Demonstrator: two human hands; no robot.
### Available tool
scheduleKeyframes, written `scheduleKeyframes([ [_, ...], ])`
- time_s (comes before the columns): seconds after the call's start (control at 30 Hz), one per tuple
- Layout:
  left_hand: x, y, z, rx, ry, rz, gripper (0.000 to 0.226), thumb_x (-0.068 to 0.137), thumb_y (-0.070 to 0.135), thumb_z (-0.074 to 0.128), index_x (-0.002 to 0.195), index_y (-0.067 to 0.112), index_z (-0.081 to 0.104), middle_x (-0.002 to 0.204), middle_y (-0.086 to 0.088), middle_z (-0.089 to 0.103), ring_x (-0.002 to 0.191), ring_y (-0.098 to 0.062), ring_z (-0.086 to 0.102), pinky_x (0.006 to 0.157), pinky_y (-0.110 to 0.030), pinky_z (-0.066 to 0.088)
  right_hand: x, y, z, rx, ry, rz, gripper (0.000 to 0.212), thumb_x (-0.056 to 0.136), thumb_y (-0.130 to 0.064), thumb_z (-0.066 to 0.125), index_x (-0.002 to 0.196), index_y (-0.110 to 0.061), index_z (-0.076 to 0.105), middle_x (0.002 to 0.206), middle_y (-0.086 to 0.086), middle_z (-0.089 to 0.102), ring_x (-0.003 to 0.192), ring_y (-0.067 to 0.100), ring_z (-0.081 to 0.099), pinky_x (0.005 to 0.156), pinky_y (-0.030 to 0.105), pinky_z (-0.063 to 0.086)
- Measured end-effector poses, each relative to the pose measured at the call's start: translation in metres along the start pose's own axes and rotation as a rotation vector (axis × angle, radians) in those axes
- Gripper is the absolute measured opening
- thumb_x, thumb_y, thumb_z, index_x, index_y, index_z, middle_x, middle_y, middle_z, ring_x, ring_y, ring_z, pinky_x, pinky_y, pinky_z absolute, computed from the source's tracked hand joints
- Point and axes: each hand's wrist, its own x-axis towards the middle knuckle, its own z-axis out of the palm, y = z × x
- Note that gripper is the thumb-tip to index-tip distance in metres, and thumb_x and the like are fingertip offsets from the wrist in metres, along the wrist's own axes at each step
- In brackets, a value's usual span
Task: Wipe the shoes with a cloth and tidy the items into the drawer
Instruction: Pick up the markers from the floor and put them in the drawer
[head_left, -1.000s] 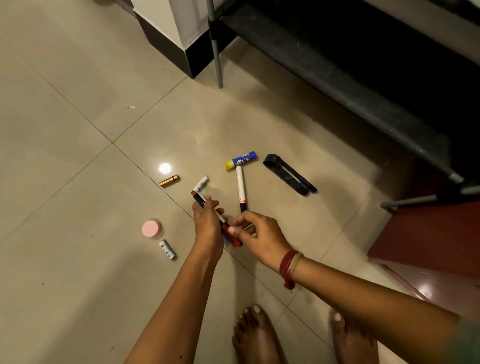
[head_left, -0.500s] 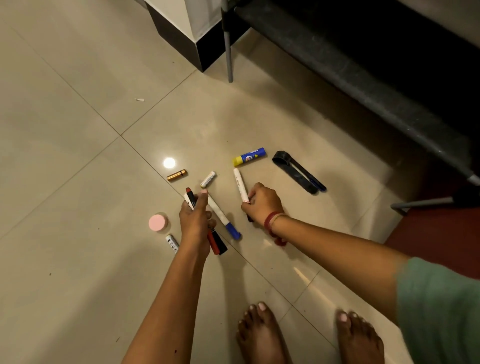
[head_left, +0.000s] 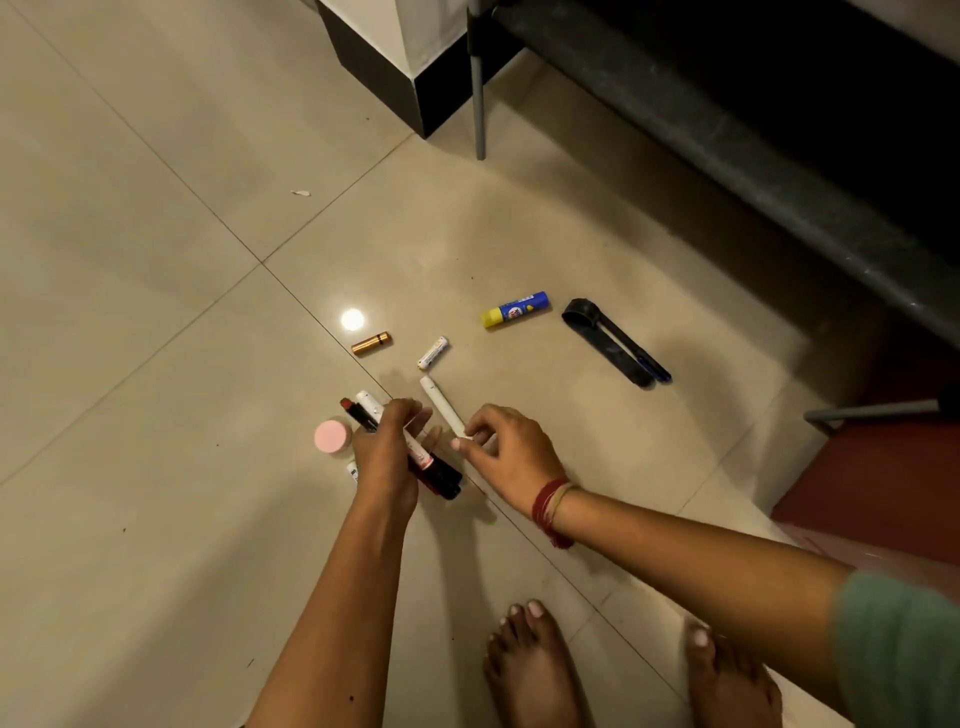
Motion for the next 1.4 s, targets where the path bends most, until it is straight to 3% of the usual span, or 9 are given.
scheduleKeyframes([
  [0.1,0.003,0.001,-0.018,-0.017,-0.004,-0.02,0.007,0.088,0.001,0.056,0.088,0.008,0.052,0.101,-0.017,0.068,0.091,-0.031,0.07,0.079,-0.038,0.058,0.015,0.016,0.004,-0.257,-0.079,0.058,0.037,0.08,-0.042,0.067,0.102,-0.016,0.051,0.1,0.001,0.055,0.086,0.02,0.057,0.072,0.031,0.047],
  [0.23,0.004,0.001,-0.042,-0.003,0.04,-0.003,0.008,0.094,0.012,0.055,0.095,0.019,0.051,0.109,-0.008,0.069,0.079,-0.02,0.07,0.063,-0.026,0.052,0.02,0.02,0.022,-0.354,-0.103,0.021,0.025,0.085,-0.023,0.06,0.102,-0.01,0.047,0.099,0.01,0.056,0.086,0.03,0.059,0.072,0.036,0.049],
  [0.37,0.008,0.002,-0.059,-0.004,0.027,-0.014,0.016,0.094,0.01,0.054,0.107,0.015,0.06,0.112,-0.011,0.069,0.084,-0.017,0.07,0.058,-0.022,0.051,0.02,0.014,0.018,-0.052,-0.028,0.083,0.02,0.081,-0.018,0.066,0.094,-0.01,0.055,0.082,0.003,0.06,0.068,0.015,0.056,0.066,0.026,0.048],
  [0.5,0.007,-0.002,-0.057,-0.022,-0.113,-0.081,0.027,0.095,0.011,0.051,0.122,0.007,0.057,0.113,-0.015,0.068,0.102,-0.025,0.067,0.068,-0.027,0.057,-0.006,-0.009,0.012,0.16,-0.015,-0.048,0.021,0.078,-0.017,0.07,0.095,-0.012,0.059,0.075,-0.008,0.056,0.058,0.003,0.049,0.063,0.02,0.049],
  [0.77,-0.001,-0.003,-0.02,-0.042,-0.344,-0.086,0.031,0.096,0.019,0.051,0.124,0.005,0.055,0.115,-0.018,0.067,0.108,-0.03,0.065,0.091,-0.043,0.053,-0.028,0.0,0.002,0.038,-0.07,-0.17,0.022,0.081,-0.019,0.068,0.099,-0.014,0.059,0.089,-0.001,0.058,0.071,0.014,0.055,0.068,0.028,0.051],
  [0.97,-0.003,-0.006,0.0,0.046,-0.297,-0.059,0.017,0.089,0.009,0.061,0.105,0.006,0.065,0.097,-0.014,0.073,0.09,-0.024,0.071,0.075,-0.028,0.057,-0.027,0.008,-0.009,0.113,-0.044,-0.156,0.018,0.079,-0.017,0.071,0.095,-0.012,0.065,0.086,0.0,0.06,0.072,0.014,0.059,0.066,0.024,0.052],
  [1.1,-0.015,-0.018,0.016,0.02,-0.248,-0.125,0.007,0.086,0.006,0.066,0.092,0.004,0.066,0.089,-0.016,0.072,0.084,-0.025,0.07,0.073,-0.032,0.059,-0.03,0.011,-0.019,0.192,0.044,-0.103,0.012,0.08,-0.017,0.071,0.089,-0.011,0.067,0.083,-0.008,0.063,0.073,0.011,0.062,0.065,0.021,0.052],
  [1.23,-0.027,-0.004,0.031,0.062,-0.236,-0.093,0.018,0.085,0.01,0.069,0.101,0.001,0.064,0.084,-0.016,0.073,0.07,-0.02,0.07,0.064,-0.026,0.058,-0.038,0.006,-0.054,0.177,0.147,-0.107,0.01,0.088,-0.019,0.061,0.095,-0.013,0.065,0.093,-0.004,0.063,0.081,0.005,0.06,0.064,0.012,0.049],
  [1.4,-0.071,0.051,0.059,0.209,-0.298,-0.027,0.025,0.085,0.02,0.071,0.104,0.006,0.064,0.072,-0.01,0.072,0.054,-0.014,0.065,0.05,-0.021,0.052,-0.082,-0.009,-0.127,0.191,0.427,-0.136,0.013,0.09,-0.013,0.058,0.1,-0.016,0.064,0.097,-0.005,0.062,0.087,0.001,0.058,0.064,0.008,0.046],
])
